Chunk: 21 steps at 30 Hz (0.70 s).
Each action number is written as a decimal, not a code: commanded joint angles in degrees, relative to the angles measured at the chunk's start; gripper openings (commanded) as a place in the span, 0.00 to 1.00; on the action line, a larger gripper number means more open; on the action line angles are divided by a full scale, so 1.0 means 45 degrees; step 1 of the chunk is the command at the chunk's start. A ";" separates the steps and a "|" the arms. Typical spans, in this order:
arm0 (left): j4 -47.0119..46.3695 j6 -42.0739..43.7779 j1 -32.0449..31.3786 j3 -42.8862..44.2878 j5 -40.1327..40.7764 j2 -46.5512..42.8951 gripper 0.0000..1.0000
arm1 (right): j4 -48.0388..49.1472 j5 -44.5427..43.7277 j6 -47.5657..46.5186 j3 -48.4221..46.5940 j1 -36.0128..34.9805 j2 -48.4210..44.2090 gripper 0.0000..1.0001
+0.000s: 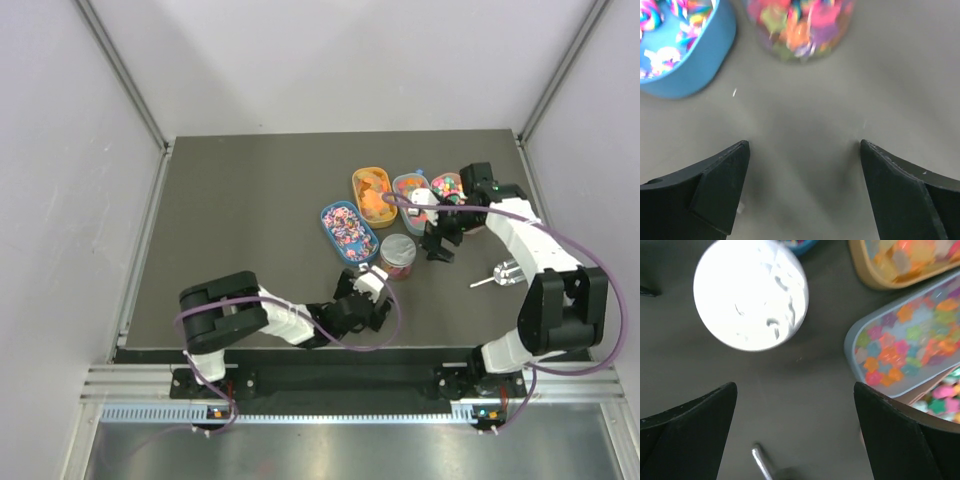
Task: Pack the candies
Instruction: Move the packing bottle to the center of the board.
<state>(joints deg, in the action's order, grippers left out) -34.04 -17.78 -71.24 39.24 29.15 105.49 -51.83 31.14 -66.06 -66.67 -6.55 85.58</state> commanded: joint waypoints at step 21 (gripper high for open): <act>0.9811 0.4518 0.5860 0.2351 -0.7008 -1.1080 0.95 | -0.6390 -0.1663 -0.5610 -0.4871 -0.5596 0.2114 1.00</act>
<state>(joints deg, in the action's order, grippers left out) 9.32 0.45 -51.70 45.87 8.23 56.66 -75.09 27.11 -87.50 -87.05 -31.83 93.27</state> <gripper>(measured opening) 0.961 0.996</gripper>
